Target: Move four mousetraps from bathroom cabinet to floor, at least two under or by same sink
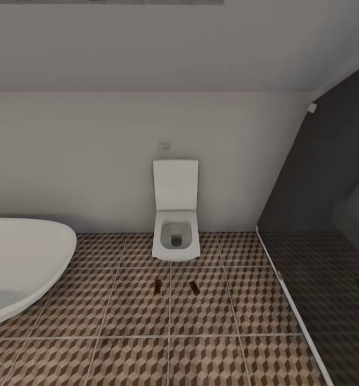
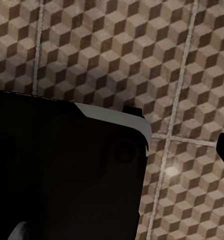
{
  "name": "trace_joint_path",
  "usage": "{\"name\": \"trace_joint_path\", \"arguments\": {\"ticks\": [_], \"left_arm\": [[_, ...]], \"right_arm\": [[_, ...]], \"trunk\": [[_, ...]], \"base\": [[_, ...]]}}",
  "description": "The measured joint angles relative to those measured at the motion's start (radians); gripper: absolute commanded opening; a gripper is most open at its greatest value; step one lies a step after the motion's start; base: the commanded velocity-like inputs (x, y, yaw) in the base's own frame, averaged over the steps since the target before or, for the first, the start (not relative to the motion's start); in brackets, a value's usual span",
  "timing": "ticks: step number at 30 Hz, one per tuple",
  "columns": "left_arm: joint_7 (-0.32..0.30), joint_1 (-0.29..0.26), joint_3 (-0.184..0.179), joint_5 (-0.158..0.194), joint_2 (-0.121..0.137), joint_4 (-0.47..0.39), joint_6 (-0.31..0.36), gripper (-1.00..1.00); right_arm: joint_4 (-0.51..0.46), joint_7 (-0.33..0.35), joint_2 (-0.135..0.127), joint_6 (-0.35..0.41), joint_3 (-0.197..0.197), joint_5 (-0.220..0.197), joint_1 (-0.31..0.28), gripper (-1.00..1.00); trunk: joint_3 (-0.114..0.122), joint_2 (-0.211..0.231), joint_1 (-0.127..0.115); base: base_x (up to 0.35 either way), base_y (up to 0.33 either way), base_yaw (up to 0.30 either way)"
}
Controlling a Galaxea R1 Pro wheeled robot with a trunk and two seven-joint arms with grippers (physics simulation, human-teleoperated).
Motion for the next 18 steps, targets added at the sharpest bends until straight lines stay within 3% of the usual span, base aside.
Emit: {"name": "trace_joint_path", "arguments": {"ticks": [18], "left_arm": [[0.0,0.001,0.0,0.0,0.0,0.0,-0.001,1.0]], "right_arm": [[0.0,0.001,0.003,0.0,0.001,0.0,0.0,1.0]], "trunk": [[0.03,0.0,0.0]], "base": [[0.0,0.0,0.0]]}}
